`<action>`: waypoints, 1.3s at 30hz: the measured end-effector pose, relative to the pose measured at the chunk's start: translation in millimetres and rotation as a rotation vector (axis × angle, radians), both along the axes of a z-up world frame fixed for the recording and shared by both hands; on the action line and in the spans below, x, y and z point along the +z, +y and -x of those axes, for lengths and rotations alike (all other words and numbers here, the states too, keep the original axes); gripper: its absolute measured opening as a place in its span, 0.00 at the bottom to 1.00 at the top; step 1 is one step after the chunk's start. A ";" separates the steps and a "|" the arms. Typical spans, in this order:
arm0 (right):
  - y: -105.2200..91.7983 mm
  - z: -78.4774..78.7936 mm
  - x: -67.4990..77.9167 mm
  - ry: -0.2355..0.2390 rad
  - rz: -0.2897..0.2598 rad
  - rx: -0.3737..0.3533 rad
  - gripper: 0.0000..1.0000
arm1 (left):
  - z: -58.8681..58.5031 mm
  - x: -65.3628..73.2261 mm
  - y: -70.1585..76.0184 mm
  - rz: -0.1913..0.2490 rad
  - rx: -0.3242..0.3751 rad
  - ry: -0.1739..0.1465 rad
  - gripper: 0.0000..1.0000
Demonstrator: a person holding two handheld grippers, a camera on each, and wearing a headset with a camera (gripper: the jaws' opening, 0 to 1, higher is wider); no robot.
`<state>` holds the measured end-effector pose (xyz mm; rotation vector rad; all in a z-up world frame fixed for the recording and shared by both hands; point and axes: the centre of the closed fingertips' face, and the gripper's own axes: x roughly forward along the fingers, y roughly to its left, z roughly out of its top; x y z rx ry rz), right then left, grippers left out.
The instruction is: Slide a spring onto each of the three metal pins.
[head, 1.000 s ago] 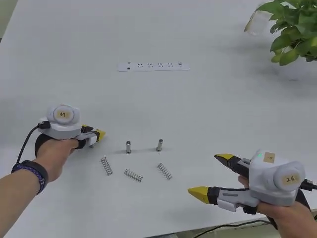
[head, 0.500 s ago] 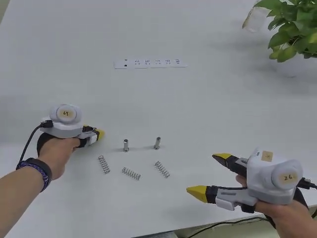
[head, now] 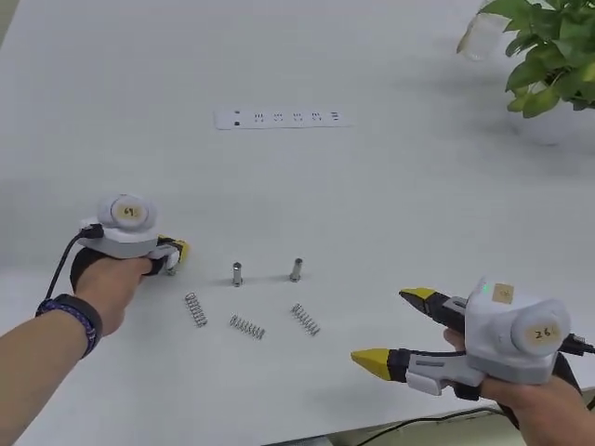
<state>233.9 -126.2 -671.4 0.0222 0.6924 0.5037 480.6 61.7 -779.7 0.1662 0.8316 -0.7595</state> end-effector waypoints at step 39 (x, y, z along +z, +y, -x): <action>5.4 3.0 3.5 -0.024 -0.002 0.018 0.70 | 15.0 29.6 24.7 0.043 0.084 -0.012 0.00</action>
